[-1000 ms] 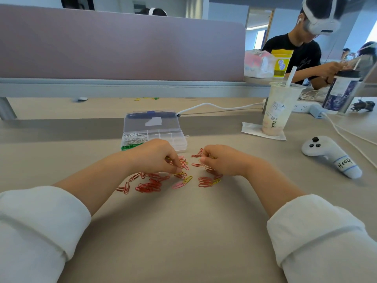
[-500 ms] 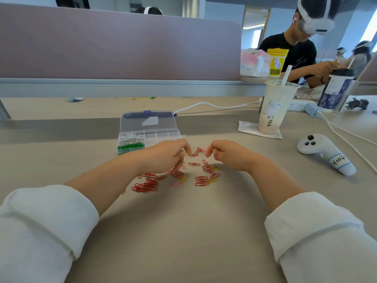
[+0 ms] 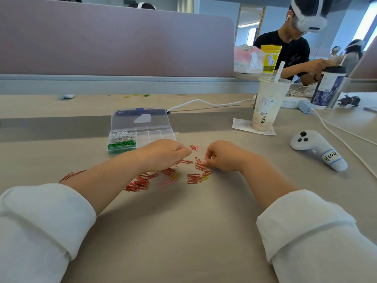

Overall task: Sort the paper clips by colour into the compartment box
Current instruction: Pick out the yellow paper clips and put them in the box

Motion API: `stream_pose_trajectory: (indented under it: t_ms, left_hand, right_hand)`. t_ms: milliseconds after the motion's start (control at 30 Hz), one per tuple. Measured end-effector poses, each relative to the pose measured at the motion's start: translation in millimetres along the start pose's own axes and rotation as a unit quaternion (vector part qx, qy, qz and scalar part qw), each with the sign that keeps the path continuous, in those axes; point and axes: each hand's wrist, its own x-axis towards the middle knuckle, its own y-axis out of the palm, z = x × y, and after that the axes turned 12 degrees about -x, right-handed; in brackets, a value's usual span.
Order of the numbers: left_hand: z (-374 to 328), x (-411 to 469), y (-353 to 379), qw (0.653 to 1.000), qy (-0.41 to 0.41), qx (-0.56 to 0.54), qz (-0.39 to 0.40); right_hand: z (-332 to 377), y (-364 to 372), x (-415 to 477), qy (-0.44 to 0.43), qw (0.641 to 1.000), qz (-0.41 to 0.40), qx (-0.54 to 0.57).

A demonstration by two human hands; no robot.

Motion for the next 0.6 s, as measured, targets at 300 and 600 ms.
stream_pose_trajectory:
  t_ms: [300, 600]
  left_hand:
    - [2, -3, -11, 0.994, -0.008, 0.099, 0.042]
    - [1, -1, -3, 0.991, -0.007, 0.112, 0.068]
  right_hand:
    - [-3, -1, -1, -0.001, 0.999, -0.037, 0.013]
    - [4, -1, -1, 0.010, 0.999, 0.025, -0.036]
